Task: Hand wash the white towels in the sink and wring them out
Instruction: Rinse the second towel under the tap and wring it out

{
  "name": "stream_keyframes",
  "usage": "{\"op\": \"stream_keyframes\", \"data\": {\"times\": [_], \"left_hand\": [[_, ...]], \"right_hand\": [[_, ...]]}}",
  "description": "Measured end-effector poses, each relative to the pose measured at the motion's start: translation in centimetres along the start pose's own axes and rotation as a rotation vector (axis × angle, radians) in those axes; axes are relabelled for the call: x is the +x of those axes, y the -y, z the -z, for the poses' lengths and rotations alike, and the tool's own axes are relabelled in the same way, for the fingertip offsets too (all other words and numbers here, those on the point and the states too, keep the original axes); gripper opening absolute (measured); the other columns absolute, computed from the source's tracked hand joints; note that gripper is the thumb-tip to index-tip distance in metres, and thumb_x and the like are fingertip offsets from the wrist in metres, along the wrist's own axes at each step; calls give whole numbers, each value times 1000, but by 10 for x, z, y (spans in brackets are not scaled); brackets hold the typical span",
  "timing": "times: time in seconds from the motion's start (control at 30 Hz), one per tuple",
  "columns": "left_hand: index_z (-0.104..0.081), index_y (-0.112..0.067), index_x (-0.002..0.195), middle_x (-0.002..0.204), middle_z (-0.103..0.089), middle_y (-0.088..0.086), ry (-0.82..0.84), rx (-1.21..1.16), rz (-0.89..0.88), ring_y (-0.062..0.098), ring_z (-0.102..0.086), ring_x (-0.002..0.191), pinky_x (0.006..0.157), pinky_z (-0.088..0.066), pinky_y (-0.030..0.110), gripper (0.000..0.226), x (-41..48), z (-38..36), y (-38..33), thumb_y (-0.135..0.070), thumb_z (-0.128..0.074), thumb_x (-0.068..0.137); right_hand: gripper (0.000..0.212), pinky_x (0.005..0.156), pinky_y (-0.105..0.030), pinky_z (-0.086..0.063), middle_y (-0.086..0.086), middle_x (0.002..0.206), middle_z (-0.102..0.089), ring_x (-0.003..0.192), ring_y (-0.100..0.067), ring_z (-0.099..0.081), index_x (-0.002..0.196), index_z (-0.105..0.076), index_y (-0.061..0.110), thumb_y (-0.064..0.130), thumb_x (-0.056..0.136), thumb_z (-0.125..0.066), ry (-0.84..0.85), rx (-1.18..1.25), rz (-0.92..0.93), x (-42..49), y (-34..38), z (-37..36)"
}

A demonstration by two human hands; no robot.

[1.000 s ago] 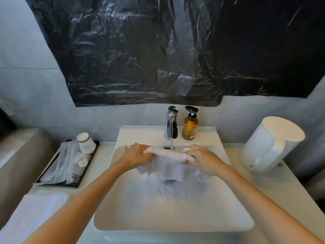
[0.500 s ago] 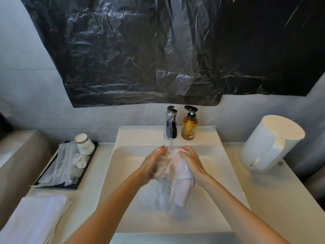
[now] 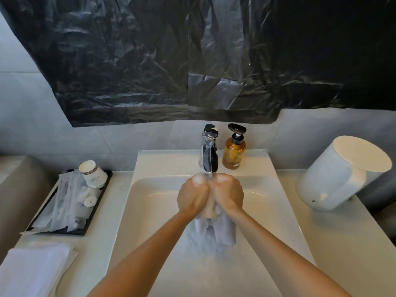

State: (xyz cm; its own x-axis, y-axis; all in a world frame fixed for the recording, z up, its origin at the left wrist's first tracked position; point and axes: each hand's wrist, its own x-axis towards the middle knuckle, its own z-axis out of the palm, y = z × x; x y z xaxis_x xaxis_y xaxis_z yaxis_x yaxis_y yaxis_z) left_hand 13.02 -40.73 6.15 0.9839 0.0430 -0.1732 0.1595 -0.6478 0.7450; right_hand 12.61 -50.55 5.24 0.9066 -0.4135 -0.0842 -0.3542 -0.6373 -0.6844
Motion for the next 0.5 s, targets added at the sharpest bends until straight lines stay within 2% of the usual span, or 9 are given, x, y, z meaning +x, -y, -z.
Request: {"op": "stream_keyframes", "data": {"times": [0.13,0.2,0.27,0.33,0.4,0.5], "left_hand": [[-58,-20,89,88,-65,4,58,249,-121,27,-56,80,72,-41,33,26,3,1,9,-39,-40,93],[-54,-15,96,99,-65,12,79,341,-163,28,-49,80,72,-37,34,27,7,3,12,-34,-34,97],[-54,-13,105,106,-64,13,154,315,-164,28,-49,83,74,-37,34,34,11,7,13,-38,-32,98],[-53,-19,112,112,-64,9,245,62,-115,25,-57,92,78,-44,36,48,14,10,15,-57,-35,90],[-49,-29,119,119,-63,5,318,-227,-61,21,-60,102,88,-51,40,53,14,10,15,-67,-47,83],[-27,-38,146,148,-43,-2,397,-365,-66,23,-47,130,106,-43,47,87,11,3,16,-76,-54,73]], "right_hand": [[23,64,-35,-39,-11,88,-67,85,-37,-64,89,-56,19,31,97,-39,9,-441,408,3,-6,-1],[24,67,-36,-43,-13,93,-68,89,-38,-64,95,-58,16,24,98,-36,33,-493,471,3,-4,6],[26,71,-36,-42,-14,98,-68,93,-38,-63,100,-61,13,20,97,-36,52,-456,416,5,-1,13],[34,72,-36,-44,-15,96,-67,91,-36,-62,97,-65,12,27,100,-35,52,-334,317,8,1,21],[44,68,-33,-42,-11,84,-65,83,-32,-60,81,-64,13,39,101,-36,69,-158,208,12,-1,27],[49,61,-32,-36,-2,62,-52,70,-26,-53,58,-48,16,43,99,-43,117,24,121,15,-9,32]]}}
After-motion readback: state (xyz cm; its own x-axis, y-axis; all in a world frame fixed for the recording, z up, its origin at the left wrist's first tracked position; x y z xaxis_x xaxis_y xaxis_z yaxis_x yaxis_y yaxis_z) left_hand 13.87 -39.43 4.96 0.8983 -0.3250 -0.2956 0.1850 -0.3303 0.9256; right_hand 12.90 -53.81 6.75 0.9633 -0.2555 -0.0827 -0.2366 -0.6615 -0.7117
